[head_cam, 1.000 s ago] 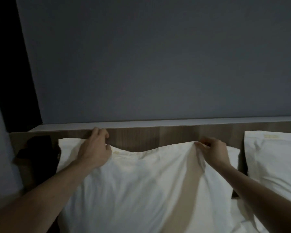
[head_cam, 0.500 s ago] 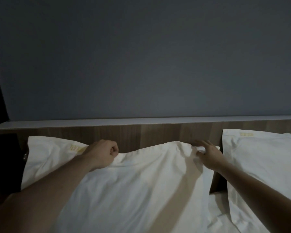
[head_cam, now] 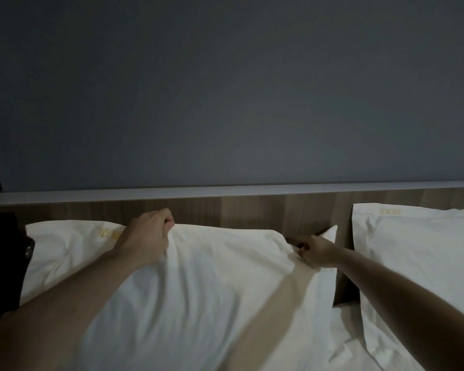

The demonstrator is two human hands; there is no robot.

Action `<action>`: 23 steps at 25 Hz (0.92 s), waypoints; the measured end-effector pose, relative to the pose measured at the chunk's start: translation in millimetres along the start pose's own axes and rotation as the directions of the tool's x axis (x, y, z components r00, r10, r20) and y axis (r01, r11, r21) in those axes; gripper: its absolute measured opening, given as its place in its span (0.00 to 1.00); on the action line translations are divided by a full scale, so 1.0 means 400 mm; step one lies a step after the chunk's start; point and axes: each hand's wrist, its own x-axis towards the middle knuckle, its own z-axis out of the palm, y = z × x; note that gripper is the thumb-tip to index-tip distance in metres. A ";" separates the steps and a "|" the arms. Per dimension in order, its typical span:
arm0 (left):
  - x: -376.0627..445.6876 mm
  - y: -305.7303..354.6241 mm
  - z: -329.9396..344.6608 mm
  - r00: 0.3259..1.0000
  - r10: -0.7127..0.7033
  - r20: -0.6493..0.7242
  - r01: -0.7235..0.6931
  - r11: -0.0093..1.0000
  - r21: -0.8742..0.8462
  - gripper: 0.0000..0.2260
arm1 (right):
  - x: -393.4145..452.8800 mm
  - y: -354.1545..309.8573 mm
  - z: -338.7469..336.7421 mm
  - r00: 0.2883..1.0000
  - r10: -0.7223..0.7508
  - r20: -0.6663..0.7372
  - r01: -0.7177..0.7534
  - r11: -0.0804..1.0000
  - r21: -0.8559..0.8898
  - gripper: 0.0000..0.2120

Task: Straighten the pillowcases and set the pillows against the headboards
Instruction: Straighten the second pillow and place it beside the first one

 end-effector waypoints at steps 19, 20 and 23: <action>0.022 -0.038 -0.002 0.989 -0.062 -0.133 0.073 0.994 0.077 0.06 | 0.068 -0.112 -0.010 0.730 0.097 -0.676 0.085 0.969 0.231 0.17; 0.023 -0.040 0.005 0.994 -0.072 -0.083 0.082 0.990 0.113 0.06 | 0.074 -0.098 0.006 0.756 0.110 -0.645 0.041 0.976 0.215 0.16; 0.023 -0.044 0.014 0.998 -0.048 -0.037 0.052 0.992 0.117 0.09 | 0.074 -0.051 0.042 0.779 0.187 -0.599 -0.046 0.969 0.242 0.15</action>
